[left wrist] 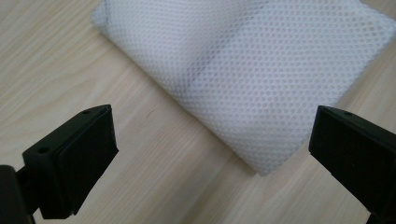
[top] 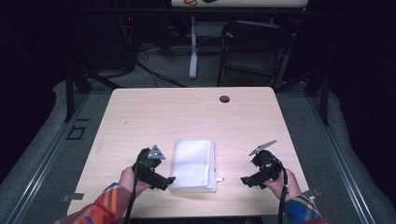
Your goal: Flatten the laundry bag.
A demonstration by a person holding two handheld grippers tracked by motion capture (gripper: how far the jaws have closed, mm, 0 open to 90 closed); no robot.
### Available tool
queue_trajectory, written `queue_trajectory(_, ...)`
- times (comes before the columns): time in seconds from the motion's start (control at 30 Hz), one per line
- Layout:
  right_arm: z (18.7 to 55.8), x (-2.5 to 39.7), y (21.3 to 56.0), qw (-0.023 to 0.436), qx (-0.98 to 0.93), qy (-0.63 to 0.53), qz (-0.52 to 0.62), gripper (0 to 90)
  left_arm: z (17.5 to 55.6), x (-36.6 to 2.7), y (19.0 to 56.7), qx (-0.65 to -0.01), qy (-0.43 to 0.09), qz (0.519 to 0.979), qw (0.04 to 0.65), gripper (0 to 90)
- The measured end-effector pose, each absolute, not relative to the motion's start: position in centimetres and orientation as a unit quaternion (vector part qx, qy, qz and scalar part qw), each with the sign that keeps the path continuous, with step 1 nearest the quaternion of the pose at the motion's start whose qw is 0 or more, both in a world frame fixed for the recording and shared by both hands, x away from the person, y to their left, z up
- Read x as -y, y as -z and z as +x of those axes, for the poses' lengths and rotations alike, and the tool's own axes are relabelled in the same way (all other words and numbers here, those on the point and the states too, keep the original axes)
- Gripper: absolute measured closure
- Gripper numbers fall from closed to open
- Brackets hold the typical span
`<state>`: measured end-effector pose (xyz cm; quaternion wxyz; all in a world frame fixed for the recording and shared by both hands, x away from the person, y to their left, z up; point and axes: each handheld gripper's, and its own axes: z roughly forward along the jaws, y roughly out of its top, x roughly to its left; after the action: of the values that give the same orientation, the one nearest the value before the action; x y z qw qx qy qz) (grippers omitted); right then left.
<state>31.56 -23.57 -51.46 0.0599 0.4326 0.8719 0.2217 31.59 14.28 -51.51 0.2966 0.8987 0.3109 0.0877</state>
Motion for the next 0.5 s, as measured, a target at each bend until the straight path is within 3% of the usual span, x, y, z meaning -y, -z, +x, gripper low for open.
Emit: queue_trajectory(0.5, 32.0, 22.2, 52.1, 0.043, -0.887, -0.204, 0.411, 8.0, 30.7, -9.6, 52.6, -0.232, -0.069, 0.927, 0.285, 11.2)
